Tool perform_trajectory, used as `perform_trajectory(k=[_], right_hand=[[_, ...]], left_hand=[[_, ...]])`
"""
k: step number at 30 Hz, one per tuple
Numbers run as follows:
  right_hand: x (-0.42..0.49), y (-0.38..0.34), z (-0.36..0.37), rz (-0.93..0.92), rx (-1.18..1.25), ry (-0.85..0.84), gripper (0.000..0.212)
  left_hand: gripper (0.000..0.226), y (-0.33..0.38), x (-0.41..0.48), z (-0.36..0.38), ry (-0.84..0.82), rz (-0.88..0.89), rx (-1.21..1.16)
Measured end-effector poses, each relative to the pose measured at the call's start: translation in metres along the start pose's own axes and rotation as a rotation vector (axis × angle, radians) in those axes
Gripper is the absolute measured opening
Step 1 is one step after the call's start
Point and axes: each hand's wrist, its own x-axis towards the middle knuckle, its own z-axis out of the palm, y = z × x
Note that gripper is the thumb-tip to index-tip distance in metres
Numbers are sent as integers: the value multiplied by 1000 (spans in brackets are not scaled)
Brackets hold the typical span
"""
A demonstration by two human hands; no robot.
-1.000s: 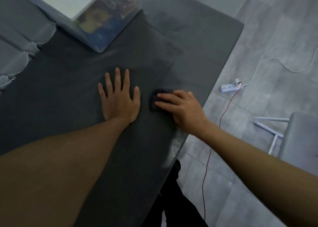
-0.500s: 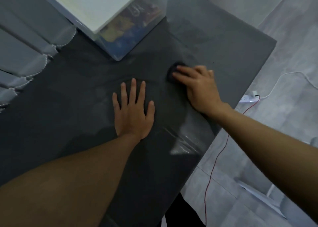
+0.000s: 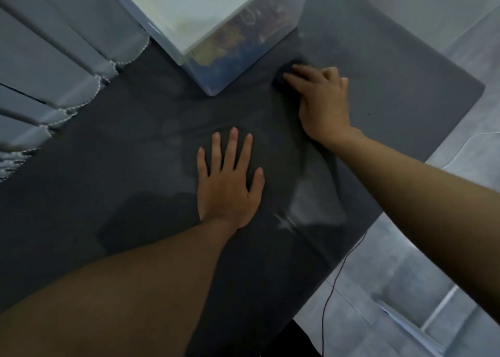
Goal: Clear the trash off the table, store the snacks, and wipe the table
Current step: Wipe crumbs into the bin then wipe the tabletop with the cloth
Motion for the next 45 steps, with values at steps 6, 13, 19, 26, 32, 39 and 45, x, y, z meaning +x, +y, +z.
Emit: perform_trajectory(k=[6, 13, 19, 26, 32, 39, 45], right_hand=[[-2, -45, 7, -29, 75, -39, 55], [16, -10, 6, -139, 49, -36, 51], [-7, -32, 12, -61, 98, 34, 49], [-17, 13, 0, -249, 114, 17, 39], [-37, -13, 6, 97, 122, 134, 47], [-86, 13, -12, -405, 102, -8, 43], [-99, 13, -12, 269, 133, 192, 51]], left_hand=[[67, 0, 0, -2, -27, 4, 1], [66, -1, 2, -4, -42, 5, -3], [67, -1, 3, -4, -49, 5, 3], [67, -1, 4, -3, -46, 5, -2], [67, -2, 3, -1, -30, 4, 8], [67, -2, 3, -1, -25, 5, -2], [67, -2, 3, 0, -15, 13, -32]])
